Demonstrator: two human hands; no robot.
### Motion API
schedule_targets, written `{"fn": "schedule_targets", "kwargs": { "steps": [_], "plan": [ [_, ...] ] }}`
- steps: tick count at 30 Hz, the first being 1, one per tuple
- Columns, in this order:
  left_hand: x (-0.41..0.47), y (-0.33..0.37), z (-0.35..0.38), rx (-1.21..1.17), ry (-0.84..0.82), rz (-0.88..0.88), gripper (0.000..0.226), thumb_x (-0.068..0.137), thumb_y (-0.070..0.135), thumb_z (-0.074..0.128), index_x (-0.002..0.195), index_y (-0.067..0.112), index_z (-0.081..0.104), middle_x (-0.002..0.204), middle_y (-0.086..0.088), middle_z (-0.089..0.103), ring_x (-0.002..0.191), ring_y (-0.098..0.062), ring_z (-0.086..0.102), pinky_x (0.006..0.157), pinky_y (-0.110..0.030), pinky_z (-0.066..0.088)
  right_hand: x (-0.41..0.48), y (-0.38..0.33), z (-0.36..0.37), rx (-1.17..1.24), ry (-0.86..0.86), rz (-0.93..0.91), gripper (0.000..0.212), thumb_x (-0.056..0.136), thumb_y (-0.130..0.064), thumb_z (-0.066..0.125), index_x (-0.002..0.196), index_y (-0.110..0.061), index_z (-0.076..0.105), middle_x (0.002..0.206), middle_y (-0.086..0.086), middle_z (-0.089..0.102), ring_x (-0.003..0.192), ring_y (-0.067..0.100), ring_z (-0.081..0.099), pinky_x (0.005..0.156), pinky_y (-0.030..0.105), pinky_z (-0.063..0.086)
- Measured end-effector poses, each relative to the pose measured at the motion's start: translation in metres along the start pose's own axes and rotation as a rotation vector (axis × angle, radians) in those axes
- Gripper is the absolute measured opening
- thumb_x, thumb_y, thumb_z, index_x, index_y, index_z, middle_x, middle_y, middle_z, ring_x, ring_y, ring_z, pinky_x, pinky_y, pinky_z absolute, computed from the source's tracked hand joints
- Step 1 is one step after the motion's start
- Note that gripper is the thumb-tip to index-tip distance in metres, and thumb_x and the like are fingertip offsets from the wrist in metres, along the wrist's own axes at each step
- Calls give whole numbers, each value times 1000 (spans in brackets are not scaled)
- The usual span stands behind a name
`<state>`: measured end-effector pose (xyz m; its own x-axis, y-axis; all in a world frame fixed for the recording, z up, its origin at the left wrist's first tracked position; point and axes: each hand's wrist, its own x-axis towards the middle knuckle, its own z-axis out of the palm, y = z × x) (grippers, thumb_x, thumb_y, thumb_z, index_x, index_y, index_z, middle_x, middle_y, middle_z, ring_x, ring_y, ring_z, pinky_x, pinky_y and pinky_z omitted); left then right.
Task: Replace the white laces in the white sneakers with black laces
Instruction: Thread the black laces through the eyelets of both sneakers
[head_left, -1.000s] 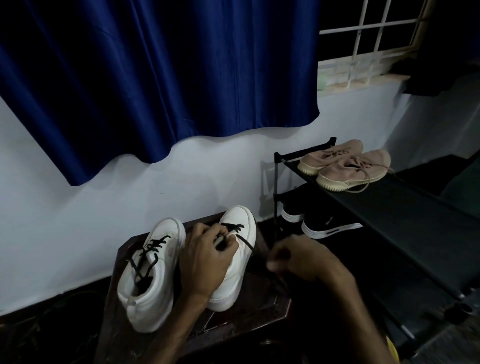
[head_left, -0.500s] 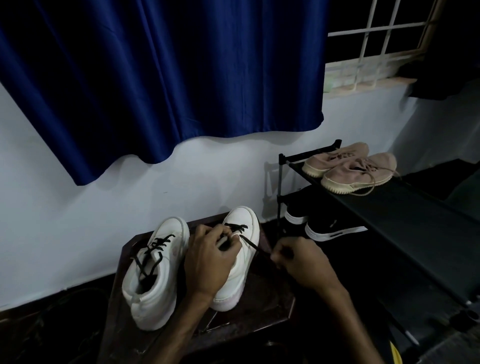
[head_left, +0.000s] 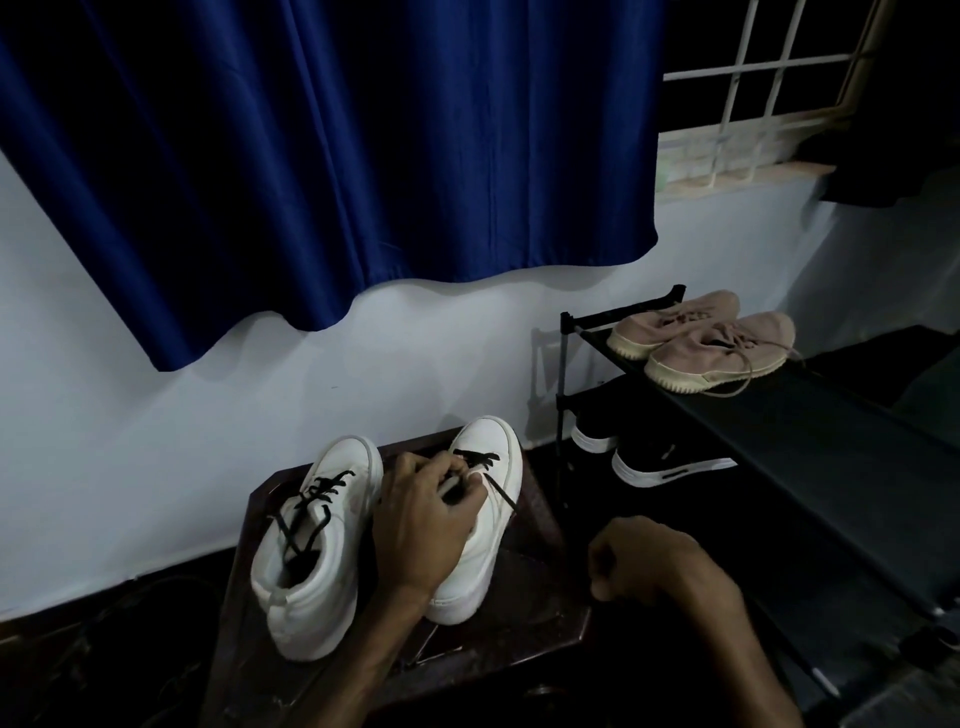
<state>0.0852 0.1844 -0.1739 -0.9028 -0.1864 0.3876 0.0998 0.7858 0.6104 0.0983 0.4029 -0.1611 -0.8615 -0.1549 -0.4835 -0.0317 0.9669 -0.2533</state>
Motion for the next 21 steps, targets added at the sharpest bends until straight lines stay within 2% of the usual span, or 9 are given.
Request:
{"fn": "schedule_targets", "kwargs": {
  "steps": [2, 6, 8, 12, 13, 15, 17, 18, 21],
  "plan": [
    [0, 1, 1, -14, 1, -10, 12, 77, 42, 67, 80, 30, 66, 85, 8, 52, 79, -14, 57, 66, -26, 41, -3, 5, -4, 42, 56, 14, 19, 80, -36, 69, 99, -31, 70, 108, -7, 70, 101, 14, 66, 83, 28, 50],
    [-1, 0, 2, -42, 0, -11, 12, 76, 42, 67, 80, 31, 65, 85, 8, 52, 80, -13, 57, 67, -27, 45, 26, -35, -8, 388, 467, -175, 26, 87, -52, 62, 95, -27, 66, 94, -6, 69, 88, 16, 65, 79, 36, 53],
    [-2, -1, 2, -46, -6, -5, 13, 76, 43, 67, 82, 31, 65, 85, 8, 52, 81, -12, 57, 67, -26, 45, 39, -58, -1, 476, 508, -258, 19, 87, -46, 64, 89, -27, 63, 86, -6, 69, 82, 16, 65, 76, 39, 53],
    [0, -1, 2, -37, 3, -6, 15, 77, 46, 65, 82, 32, 64, 85, 8, 52, 82, -10, 56, 67, -22, 40, 42, -67, 14, 470, 637, -218, 9, 83, -27, 65, 81, -26, 56, 79, -5, 68, 80, 22, 66, 68, 36, 52],
    [1, -1, 2, -31, 8, -10, 15, 77, 46, 64, 82, 32, 64, 85, 8, 52, 82, -10, 57, 67, -23, 41, 37, -59, 15, 403, 623, -169, 6, 83, -28, 64, 83, -27, 58, 81, -5, 69, 82, 22, 66, 67, 33, 50],
    [1, -1, 2, -8, 7, -18, 15, 78, 46, 64, 82, 31, 65, 85, 8, 52, 82, -12, 58, 67, -25, 45, 22, -38, 14, 236, 426, -58, 6, 84, -33, 63, 88, -28, 62, 86, -6, 70, 87, 19, 67, 71, 29, 49],
    [1, -1, 3, -3, -1, -20, 15, 78, 46, 64, 81, 31, 65, 85, 8, 53, 82, -13, 58, 67, -27, 46, 8, -26, 8, 238, 181, -47, 7, 87, -34, 63, 84, -28, 64, 77, -7, 72, 80, 11, 69, 73, 27, 51],
    [1, -1, 3, -10, 5, -20, 15, 77, 46, 64, 80, 31, 65, 85, 8, 53, 82, -13, 58, 67, -26, 46, 5, -25, 4, 228, 137, -55, 9, 88, -34, 62, 84, -26, 64, 76, -8, 72, 78, 9, 69, 73, 27, 51],
    [1, -4, 4, -113, -14, -28, 16, 83, 45, 64, 81, 30, 68, 86, 7, 55, 84, -12, 58, 72, -24, 43, 15, -35, -5, 218, 323, -100, 18, 89, -36, 62, 76, -24, 58, 86, -4, 71, 84, 15, 67, 71, 29, 48]
  ]
}}
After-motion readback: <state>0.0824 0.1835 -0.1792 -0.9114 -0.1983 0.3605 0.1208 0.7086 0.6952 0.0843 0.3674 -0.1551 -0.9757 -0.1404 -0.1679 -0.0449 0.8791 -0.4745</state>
